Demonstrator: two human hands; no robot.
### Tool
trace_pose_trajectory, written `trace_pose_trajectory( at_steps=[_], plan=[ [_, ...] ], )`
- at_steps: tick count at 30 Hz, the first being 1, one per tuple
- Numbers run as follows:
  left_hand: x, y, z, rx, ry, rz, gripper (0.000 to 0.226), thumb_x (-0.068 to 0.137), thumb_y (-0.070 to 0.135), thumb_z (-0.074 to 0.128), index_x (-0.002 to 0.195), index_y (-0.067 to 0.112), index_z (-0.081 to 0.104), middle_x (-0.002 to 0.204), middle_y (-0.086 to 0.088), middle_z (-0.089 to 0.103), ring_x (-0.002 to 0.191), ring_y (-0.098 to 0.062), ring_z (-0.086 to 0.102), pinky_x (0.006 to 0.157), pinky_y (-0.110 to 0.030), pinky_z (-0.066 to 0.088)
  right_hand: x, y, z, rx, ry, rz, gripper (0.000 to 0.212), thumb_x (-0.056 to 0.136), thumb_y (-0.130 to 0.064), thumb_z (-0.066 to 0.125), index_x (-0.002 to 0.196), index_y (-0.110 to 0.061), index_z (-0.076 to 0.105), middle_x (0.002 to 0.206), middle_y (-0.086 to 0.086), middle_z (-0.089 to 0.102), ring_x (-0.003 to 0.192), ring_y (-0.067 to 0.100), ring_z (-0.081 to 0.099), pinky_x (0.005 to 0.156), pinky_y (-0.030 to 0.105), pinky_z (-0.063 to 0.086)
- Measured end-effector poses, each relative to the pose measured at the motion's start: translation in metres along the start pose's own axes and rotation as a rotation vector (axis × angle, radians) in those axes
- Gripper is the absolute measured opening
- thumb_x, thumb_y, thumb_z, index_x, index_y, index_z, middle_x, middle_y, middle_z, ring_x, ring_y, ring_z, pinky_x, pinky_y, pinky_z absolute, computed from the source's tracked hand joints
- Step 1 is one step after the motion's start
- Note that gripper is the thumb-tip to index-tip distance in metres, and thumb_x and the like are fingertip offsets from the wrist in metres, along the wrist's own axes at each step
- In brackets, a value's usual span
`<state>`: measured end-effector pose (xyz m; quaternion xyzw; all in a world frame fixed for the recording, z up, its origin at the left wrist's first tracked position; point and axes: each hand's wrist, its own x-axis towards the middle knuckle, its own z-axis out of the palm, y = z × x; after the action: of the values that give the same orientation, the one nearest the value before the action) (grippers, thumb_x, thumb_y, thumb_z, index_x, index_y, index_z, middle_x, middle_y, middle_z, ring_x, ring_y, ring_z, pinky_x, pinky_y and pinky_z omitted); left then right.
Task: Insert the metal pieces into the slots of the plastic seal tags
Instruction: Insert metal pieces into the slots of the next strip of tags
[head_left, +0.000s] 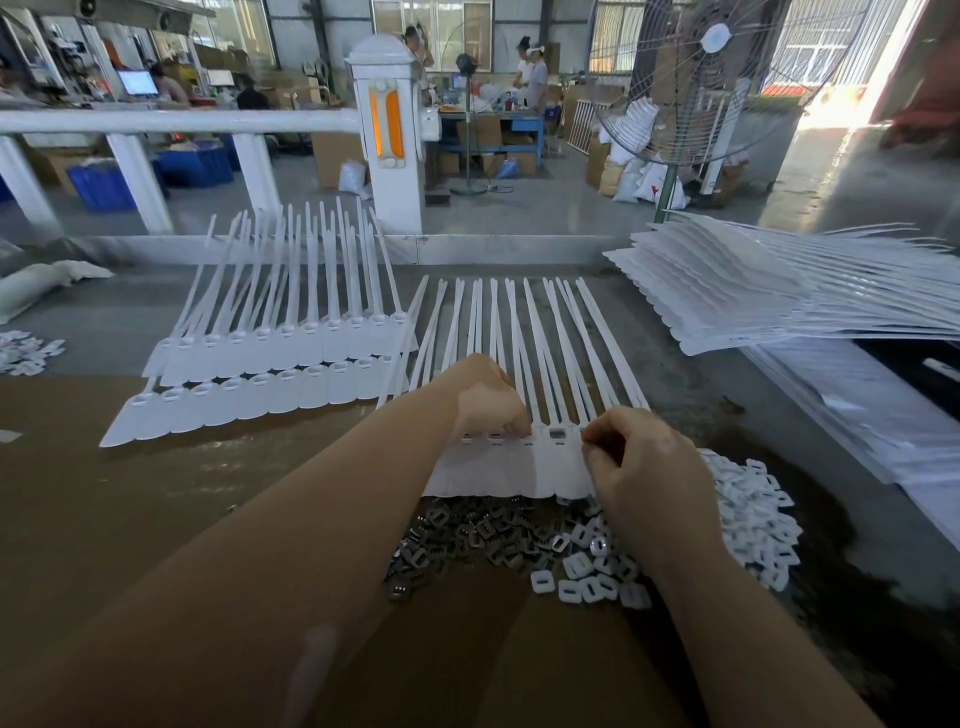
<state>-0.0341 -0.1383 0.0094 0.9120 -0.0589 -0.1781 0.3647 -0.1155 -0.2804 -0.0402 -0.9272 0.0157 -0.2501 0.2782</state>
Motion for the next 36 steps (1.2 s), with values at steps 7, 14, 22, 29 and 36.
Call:
trace_pose_trajectory(
  at_steps=[7,14,22,29,36],
  plan=[
    [0.001,-0.010,0.002,-0.016,0.027,0.056,0.006,0.078,0.013,0.073,0.082,0.011,0.070,0.072,0.002,0.061,0.068,-0.011,0.055,0.053,-0.019,0.041,0.000,0.000,0.000,-0.007,0.007,0.004,0.007,0.088,-0.015,0.059,0.090,-0.015,0.066,0.089,-0.002,0.064,0.086,0.015,0.055,0.073,0.027,0.046],
    [-0.010,-0.038,0.004,-0.074,0.107,0.308,0.014,0.086,0.015,0.066,0.085,0.029,0.070,0.090,0.015,0.066,0.089,0.000,0.058,0.072,-0.010,0.041,0.000,0.000,0.000,0.005,-0.009,0.019,0.008,0.088,-0.017,0.058,0.091,-0.015,0.066,0.089,-0.003,0.063,0.086,0.015,0.055,0.073,0.029,0.046],
    [-0.014,-0.042,0.014,0.231,0.265,0.480,0.020,0.091,0.012,0.058,0.096,0.024,0.073,0.091,0.015,0.052,0.084,-0.005,0.052,0.079,-0.016,0.039,0.000,0.000,0.000,0.004,-0.016,0.021,0.008,0.088,-0.016,0.058,0.090,-0.015,0.065,0.088,-0.003,0.063,0.085,0.014,0.056,0.073,0.030,0.048],
    [-0.017,-0.040,0.016,0.402,0.287,0.525,0.024,0.095,0.015,0.051,0.104,0.026,0.070,0.096,0.015,0.051,0.100,-0.011,0.051,0.091,-0.032,0.042,0.000,-0.001,0.000,-0.001,-0.022,0.029,0.007,0.088,-0.016,0.058,0.089,-0.015,0.065,0.087,-0.003,0.062,0.085,0.015,0.055,0.072,0.029,0.047],
    [-0.016,-0.038,0.016,0.411,0.262,0.490,0.027,0.097,0.013,0.047,0.106,0.025,0.069,0.107,0.009,0.057,0.104,-0.013,0.050,0.094,-0.036,0.041,0.000,-0.001,-0.002,-0.004,-0.024,0.037,0.007,0.088,-0.016,0.058,0.089,-0.016,0.065,0.088,-0.003,0.063,0.084,0.013,0.055,0.069,0.027,0.044]
  ],
)
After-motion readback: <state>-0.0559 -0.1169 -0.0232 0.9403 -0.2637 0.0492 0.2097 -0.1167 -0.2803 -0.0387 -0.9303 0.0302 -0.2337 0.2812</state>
